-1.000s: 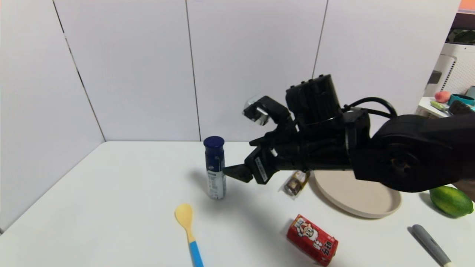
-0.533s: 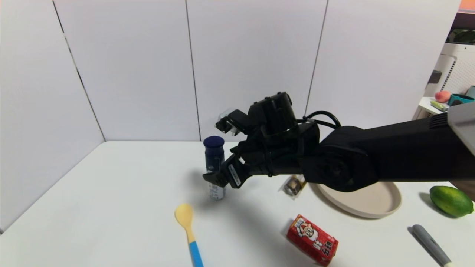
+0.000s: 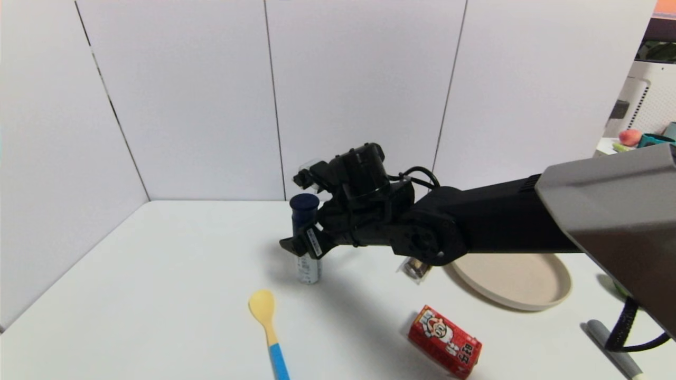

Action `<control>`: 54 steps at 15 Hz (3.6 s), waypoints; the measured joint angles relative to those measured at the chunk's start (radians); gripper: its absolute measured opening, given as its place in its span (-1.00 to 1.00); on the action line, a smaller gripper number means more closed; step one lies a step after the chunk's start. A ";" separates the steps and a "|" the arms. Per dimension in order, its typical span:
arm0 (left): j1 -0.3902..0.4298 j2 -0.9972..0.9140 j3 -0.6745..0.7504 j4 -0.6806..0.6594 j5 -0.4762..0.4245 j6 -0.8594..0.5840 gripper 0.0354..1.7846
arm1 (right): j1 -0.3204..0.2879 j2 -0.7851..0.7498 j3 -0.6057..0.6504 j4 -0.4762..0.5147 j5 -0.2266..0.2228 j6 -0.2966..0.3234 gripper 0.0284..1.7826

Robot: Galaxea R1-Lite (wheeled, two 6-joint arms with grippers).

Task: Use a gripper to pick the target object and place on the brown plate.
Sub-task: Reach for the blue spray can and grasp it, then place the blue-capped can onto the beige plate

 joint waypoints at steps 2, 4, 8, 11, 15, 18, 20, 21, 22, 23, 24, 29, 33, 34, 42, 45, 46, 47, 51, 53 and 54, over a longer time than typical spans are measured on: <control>0.000 0.000 0.000 0.000 0.000 0.000 0.89 | -0.001 0.031 -0.031 0.000 -0.001 0.023 0.90; 0.000 0.000 0.000 0.000 0.000 0.000 0.89 | 0.000 0.054 -0.061 0.000 0.000 0.041 0.90; 0.000 0.000 0.000 0.000 0.000 0.000 0.89 | -0.004 0.081 -0.090 -0.001 -0.001 0.044 0.90; 0.000 0.000 0.000 0.000 0.001 0.000 0.89 | -0.011 0.087 -0.091 0.001 -0.002 0.043 0.76; 0.000 0.000 0.000 0.000 0.000 0.000 0.89 | -0.021 0.087 -0.092 0.004 0.000 0.044 0.08; 0.000 0.000 0.000 0.000 0.000 0.000 0.89 | -0.029 0.085 -0.090 0.008 0.001 0.046 -0.14; 0.000 0.000 0.000 0.000 0.000 0.000 0.89 | -0.035 0.082 -0.086 0.013 0.003 0.045 -0.14; 0.000 0.000 0.000 0.000 0.000 0.000 0.89 | -0.037 0.078 -0.082 0.014 0.003 0.045 -0.14; 0.000 0.000 0.000 0.000 0.000 0.000 0.89 | -0.039 0.071 -0.075 0.014 0.004 0.045 -0.14; 0.000 0.000 0.000 0.000 0.000 0.000 0.89 | -0.041 0.061 -0.065 0.016 0.004 0.045 -0.14; 0.000 0.000 0.000 0.000 0.000 0.000 0.89 | -0.044 0.045 -0.049 0.017 0.006 0.045 -0.14; 0.000 0.000 0.000 0.000 0.000 0.000 0.89 | -0.079 -0.091 0.049 0.022 0.008 0.045 -0.14; 0.000 0.000 0.000 0.000 0.000 0.000 0.89 | -0.216 -0.236 0.136 0.023 0.009 0.039 -0.14; 0.000 0.000 0.000 0.000 0.001 0.000 0.89 | -0.262 -0.269 0.160 0.023 0.009 0.038 -0.14; 0.000 0.000 0.000 0.000 0.000 0.000 0.89 | -0.685 -0.473 0.444 0.008 0.006 0.025 -0.14; 0.000 0.000 0.000 0.000 0.000 0.000 0.89 | -0.739 -0.515 0.549 0.003 0.004 0.024 -0.14; 0.000 0.000 0.000 0.000 0.000 0.000 0.89 | -0.748 -0.523 0.574 -0.002 0.004 0.024 -0.14; 0.000 0.000 0.000 0.000 0.000 0.000 0.89 | -0.753 -0.527 0.597 -0.003 0.004 0.025 -0.14; 0.000 0.000 0.000 0.000 0.001 0.000 0.89 | -0.759 -0.510 0.669 -0.074 0.008 0.027 -0.14; 0.000 0.000 0.000 0.000 0.000 0.000 0.89 | -0.762 -0.488 0.713 -0.197 0.019 0.021 -0.14; 0.000 0.000 0.000 0.000 0.000 0.000 0.89 | -0.765 -0.480 0.739 -0.246 0.030 0.011 -0.14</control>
